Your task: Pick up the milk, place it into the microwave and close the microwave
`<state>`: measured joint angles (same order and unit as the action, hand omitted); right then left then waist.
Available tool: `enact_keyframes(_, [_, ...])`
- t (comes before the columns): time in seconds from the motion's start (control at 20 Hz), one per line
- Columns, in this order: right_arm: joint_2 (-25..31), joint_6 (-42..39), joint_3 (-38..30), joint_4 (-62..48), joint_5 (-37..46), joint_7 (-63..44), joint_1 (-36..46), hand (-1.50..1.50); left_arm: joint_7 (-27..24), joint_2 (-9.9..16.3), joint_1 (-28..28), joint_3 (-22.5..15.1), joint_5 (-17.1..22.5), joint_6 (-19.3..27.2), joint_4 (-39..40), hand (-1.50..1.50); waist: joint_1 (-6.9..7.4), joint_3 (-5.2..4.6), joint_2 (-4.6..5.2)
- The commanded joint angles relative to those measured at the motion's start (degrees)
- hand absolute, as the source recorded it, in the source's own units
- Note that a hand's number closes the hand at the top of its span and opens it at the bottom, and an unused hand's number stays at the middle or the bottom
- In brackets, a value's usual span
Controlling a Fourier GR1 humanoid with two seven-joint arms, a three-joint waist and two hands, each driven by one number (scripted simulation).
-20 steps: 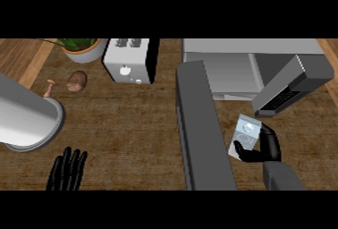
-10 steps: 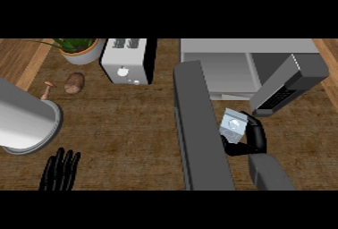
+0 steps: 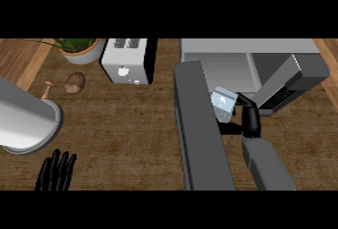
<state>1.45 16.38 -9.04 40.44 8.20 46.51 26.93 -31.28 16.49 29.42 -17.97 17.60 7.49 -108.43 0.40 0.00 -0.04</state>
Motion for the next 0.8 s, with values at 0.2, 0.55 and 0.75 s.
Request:
enact_keyframes(0.2, [3.7, 4.7, -1.1, -8.6, 2.4, -8.2, 12.2, 1.5, -1.4, 0.3, 1.4, 1.5, 0.5, -2.6, 0.1, -1.5, 0.75, 0.03, 0.21])
enact_keyframes(0.55, [6.5, 14.0, -1.3, -22.4, 7.7, -9.5, 21.5, 1.5, -1.6, -0.5, -2.1, 1.4, 0.4, -4.3, 3.8, -1.5, 2.1, 0.06, 0.83])
enact_keyframes(0.75, [7.5, 16.9, -2.2, -27.7, 8.5, -8.4, 24.4, 1.5, 0.9, -0.1, -3.1, 1.4, 0.5, -4.1, 1.9, -1.5, 3.03, 0.14, 1.34])
